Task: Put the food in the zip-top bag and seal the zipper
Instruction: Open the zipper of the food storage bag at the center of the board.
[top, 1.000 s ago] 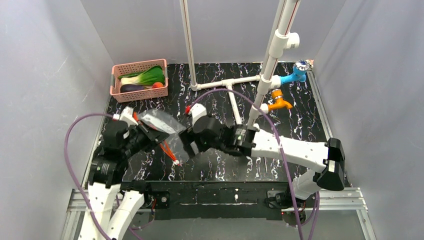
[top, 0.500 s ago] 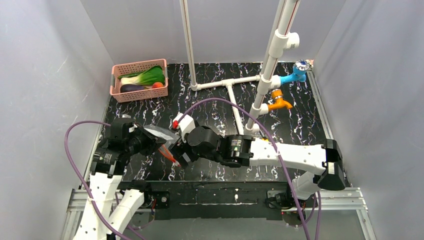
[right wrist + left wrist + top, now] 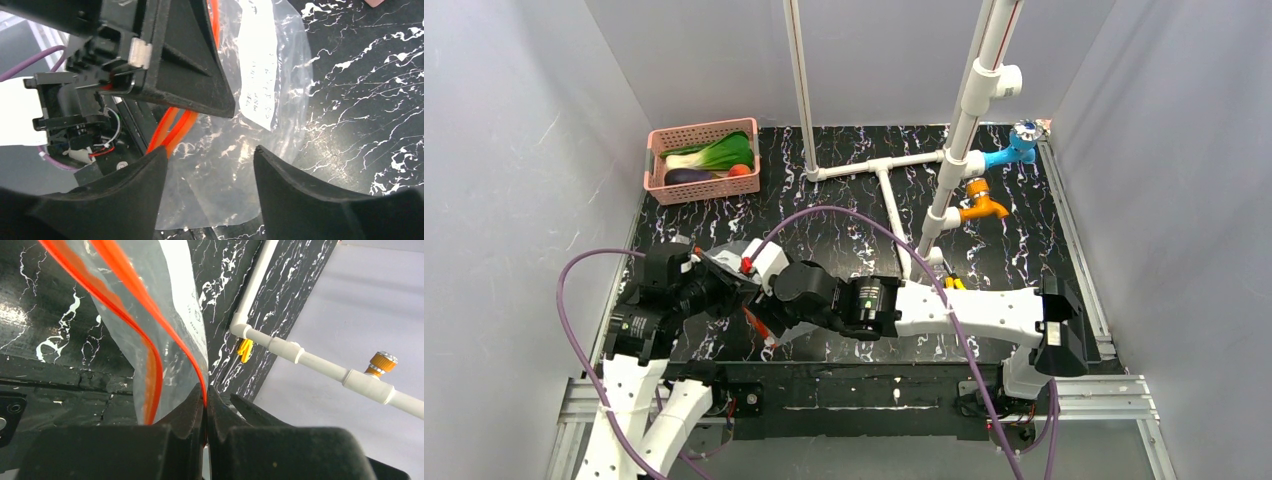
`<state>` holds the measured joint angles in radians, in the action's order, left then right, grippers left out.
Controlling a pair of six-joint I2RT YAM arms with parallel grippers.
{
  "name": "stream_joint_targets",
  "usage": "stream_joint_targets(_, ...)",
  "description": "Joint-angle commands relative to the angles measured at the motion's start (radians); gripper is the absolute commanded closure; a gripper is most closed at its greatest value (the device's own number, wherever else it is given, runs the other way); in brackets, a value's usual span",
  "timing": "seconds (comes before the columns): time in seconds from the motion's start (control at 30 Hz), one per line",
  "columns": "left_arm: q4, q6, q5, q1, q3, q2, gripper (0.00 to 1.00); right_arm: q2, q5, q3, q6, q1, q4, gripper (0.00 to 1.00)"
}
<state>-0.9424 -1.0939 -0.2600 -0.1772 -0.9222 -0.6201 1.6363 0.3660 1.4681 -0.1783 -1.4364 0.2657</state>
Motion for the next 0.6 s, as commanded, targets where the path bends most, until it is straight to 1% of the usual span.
stream_joint_targets(0.0,-0.013,-0.025,-0.018,-0.001,0.003,0.028,1.0,0.02,0.073,0.034,0.059,-0.019,-0.053,0.32)
stream_joint_targets(0.13,-0.002,-0.026,-0.038,-0.002,0.001,0.015,1.0,-0.014,0.086,-0.001,0.106,-0.05,-0.113,0.31)
stream_joint_targets(0.23,0.031,-0.042,-0.081,-0.002,0.021,0.016,1.0,-0.021,0.099,-0.007,0.105,-0.051,-0.118,0.31)
stream_joint_targets(0.5,0.037,-0.068,-0.084,-0.001,0.056,0.054,1.0,-0.078,0.065,-0.029,0.08,-0.064,-0.146,0.31)
stream_joint_targets(0.57,0.039,-0.077,-0.093,-0.001,0.056,0.057,1.0,-0.082,0.102,-0.03,0.062,-0.065,-0.147,0.31)
